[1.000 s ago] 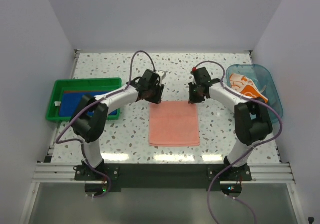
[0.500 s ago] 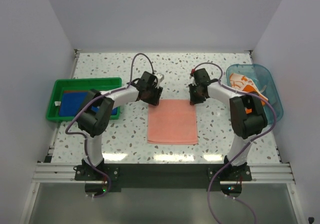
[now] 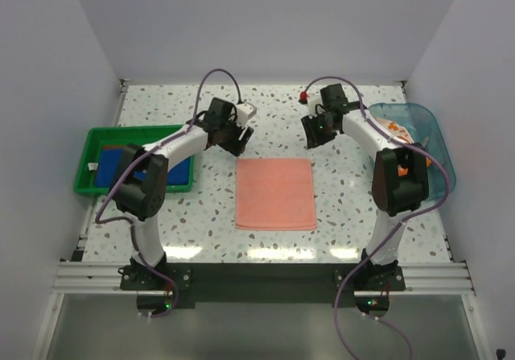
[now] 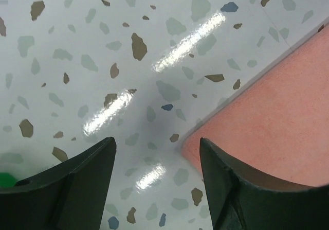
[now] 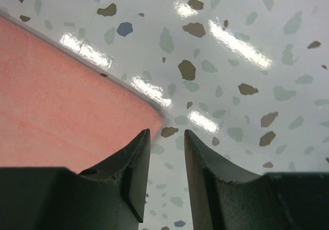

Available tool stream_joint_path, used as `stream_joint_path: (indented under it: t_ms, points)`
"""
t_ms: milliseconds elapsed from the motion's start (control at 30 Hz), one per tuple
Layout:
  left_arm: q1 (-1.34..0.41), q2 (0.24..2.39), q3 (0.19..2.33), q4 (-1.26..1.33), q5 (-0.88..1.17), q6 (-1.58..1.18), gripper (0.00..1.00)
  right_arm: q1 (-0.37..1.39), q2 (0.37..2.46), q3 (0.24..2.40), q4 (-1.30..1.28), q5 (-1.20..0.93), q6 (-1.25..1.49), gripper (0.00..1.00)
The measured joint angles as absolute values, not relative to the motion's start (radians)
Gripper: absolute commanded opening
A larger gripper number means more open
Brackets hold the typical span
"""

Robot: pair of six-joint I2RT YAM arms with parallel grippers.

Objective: Fold and stack the towels
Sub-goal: Fold the towel

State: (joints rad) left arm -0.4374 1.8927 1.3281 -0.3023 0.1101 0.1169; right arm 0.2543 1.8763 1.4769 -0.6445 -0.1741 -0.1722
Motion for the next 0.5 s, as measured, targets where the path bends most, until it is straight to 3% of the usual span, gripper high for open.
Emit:
stream_joint_path:
  t_ms: [500]
  points:
    - [-0.423, 1.999, 1.448, -0.433, 0.256, 0.301, 0.7, 0.257, 2.155, 1.699, -0.858, -0.289, -0.389, 0.38]
